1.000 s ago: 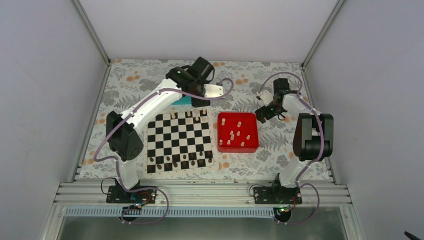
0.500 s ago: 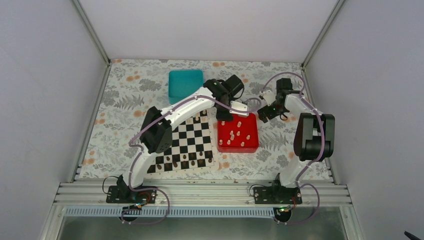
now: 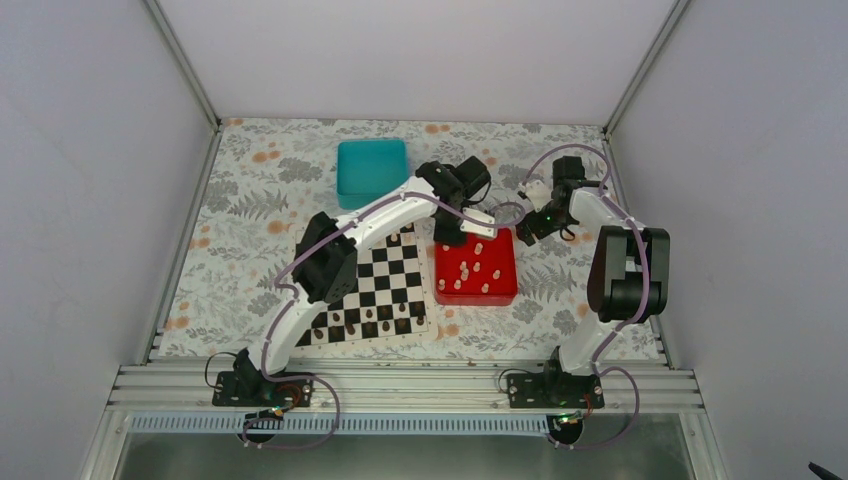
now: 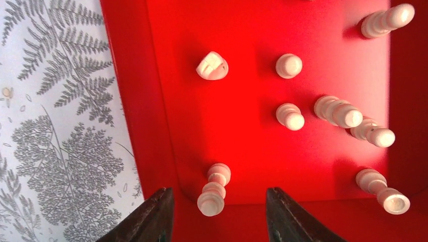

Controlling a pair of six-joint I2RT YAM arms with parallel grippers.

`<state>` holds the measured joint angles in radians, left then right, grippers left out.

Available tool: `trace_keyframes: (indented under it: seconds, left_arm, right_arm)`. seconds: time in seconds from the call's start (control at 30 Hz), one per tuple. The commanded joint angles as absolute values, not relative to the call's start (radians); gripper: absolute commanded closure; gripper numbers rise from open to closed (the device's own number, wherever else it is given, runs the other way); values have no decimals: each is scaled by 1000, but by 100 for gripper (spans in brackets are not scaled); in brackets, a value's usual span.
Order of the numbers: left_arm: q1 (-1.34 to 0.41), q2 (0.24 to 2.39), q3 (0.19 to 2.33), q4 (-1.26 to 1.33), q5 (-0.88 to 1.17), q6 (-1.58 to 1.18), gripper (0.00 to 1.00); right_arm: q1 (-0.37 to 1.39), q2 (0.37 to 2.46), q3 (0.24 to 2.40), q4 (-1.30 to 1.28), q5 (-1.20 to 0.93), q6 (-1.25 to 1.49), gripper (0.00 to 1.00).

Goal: Set up the chess pieces on the board
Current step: Pick up the chess piece from the storage box.

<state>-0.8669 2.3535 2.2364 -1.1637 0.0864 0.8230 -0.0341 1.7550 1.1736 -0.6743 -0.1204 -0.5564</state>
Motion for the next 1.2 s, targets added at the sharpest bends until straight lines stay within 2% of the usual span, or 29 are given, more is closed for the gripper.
trace_keyframes:
  seconds: [0.0, 0.17, 0.83, 1.17]
  left_arm:
    - [-869, 2352, 2195, -1168, 66, 833, 55]
    - [-863, 2353, 2147, -1130, 29, 831, 60]
    - [-844, 2414, 2176, -1136, 14, 843, 61]
    - [-845, 2455, 2253, -1180, 16, 848, 75]
  right_arm:
    - [-40, 1756, 1195, -681, -144, -557, 0]
    - [-39, 1756, 1195, -681, -144, -558, 0]
    - [-38, 1766, 1195, -691, -153, -563, 0]
    - [-35, 1766, 1194, -692, -156, -565, 0]
